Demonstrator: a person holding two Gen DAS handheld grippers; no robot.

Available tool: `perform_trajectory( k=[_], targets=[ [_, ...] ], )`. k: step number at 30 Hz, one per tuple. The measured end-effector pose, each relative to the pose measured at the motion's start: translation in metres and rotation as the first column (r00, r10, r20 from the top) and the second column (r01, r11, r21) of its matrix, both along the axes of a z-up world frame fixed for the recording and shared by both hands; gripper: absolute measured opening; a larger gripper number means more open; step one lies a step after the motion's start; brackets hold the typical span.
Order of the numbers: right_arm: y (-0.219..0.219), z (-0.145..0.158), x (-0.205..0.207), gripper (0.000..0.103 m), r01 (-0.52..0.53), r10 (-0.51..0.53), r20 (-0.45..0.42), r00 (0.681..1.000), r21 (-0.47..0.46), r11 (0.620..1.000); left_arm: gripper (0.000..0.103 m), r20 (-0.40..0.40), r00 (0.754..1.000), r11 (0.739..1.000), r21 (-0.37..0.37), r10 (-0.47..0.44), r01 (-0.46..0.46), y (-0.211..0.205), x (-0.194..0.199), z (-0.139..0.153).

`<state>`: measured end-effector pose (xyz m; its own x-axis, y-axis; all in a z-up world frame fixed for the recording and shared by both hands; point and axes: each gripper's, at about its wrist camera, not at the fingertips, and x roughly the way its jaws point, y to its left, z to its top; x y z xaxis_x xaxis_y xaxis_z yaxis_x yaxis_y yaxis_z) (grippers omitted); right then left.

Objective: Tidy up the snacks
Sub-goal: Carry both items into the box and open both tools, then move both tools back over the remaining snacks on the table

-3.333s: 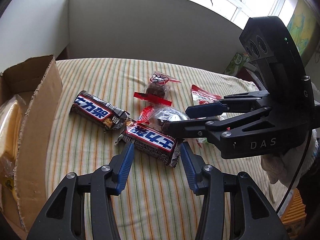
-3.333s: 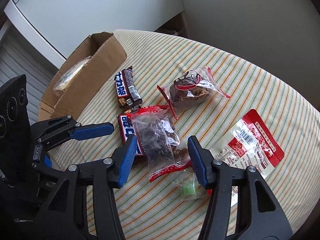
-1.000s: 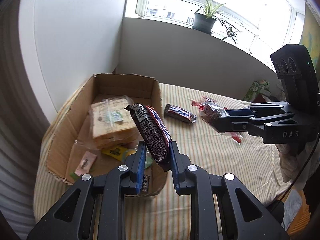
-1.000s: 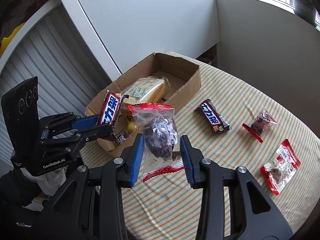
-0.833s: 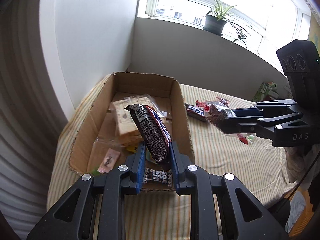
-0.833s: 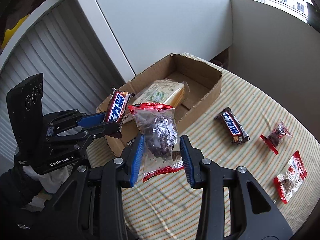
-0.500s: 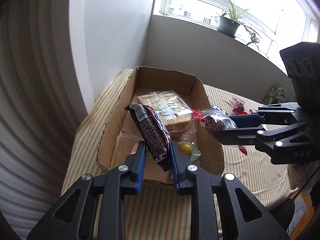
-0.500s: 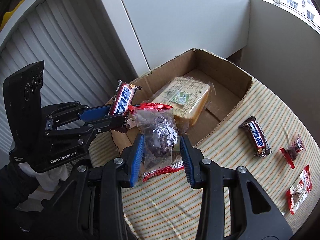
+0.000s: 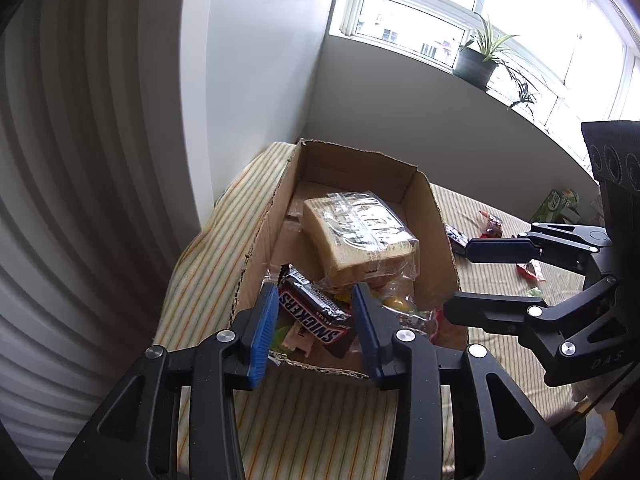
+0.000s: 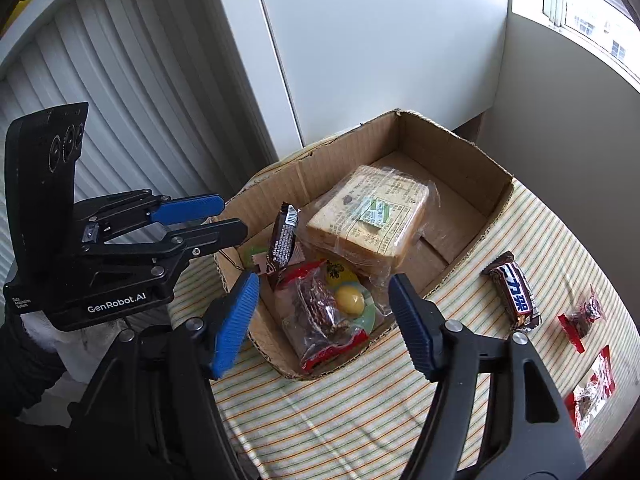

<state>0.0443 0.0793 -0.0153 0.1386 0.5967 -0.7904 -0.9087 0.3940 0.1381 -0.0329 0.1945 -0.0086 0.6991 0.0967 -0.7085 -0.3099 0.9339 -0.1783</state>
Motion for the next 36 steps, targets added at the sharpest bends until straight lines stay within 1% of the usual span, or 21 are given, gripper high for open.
perform_trajectory(
  k=[5,7,12,16,20,25,32,36],
  targets=[
    [-0.017,0.004,0.000,0.071,0.035,-0.035,0.027,0.999,0.002,0.999,0.037,0.015,1.000,1.000,-0.007,-0.007,0.007,-0.003,0.000,0.003],
    [-0.028,0.006,0.003,0.079,0.057,-0.057,0.023,0.998,0.012,0.998,0.037,0.021,1.000,1.000,-0.003,-0.010,0.010,-0.007,0.001,0.004],
    [-0.064,0.013,0.016,0.079,0.132,-0.132,0.011,0.991,0.039,0.991,0.037,0.045,0.999,1.000,-0.002,-0.027,0.027,-0.020,0.004,0.011],
    [-0.102,0.020,0.033,0.079,0.215,-0.215,0.010,0.976,0.051,0.975,0.037,0.067,0.996,0.998,0.004,-0.058,0.058,-0.037,0.006,0.017],
    [-0.145,0.025,0.054,0.079,0.305,-0.305,-0.003,0.952,0.062,0.950,0.037,0.072,0.992,0.994,0.009,-0.106,0.106,-0.060,0.012,0.019],
    [-0.195,0.024,0.077,0.079,0.420,-0.420,0.001,0.907,0.048,0.906,0.037,0.074,0.982,0.985,0.000,-0.174,0.175,-0.091,0.023,0.017],
    [-0.248,0.008,0.110,0.080,0.534,-0.534,-0.014,0.846,0.009,0.846,0.037,0.068,0.962,0.963,-0.019,-0.266,0.268,-0.133,0.043,0.011],
    [-0.268,-0.005,0.126,0.080,0.578,-0.577,-0.054,0.815,-0.009,0.816,0.037,0.054,0.951,0.951,-0.021,-0.306,0.307,-0.153,0.057,0.006]
  ],
)
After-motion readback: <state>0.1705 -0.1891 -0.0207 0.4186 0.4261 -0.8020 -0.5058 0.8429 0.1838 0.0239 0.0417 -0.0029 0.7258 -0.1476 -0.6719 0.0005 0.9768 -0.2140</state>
